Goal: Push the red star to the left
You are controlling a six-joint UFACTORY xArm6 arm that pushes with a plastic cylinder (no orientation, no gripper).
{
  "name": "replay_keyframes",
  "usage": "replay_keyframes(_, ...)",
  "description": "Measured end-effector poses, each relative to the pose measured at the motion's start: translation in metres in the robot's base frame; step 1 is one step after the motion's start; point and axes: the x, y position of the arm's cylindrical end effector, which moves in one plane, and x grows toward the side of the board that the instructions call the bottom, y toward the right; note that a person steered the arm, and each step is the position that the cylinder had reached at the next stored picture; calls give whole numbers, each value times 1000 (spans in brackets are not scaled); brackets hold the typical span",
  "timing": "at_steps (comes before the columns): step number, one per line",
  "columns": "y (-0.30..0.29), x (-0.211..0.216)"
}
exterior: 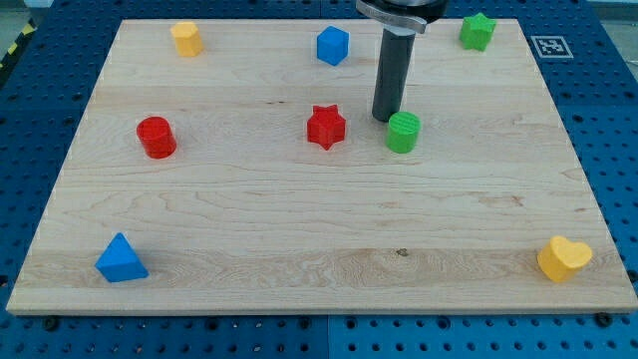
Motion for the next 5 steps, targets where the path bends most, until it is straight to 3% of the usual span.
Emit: replay_keyframes(5, -78, 5)
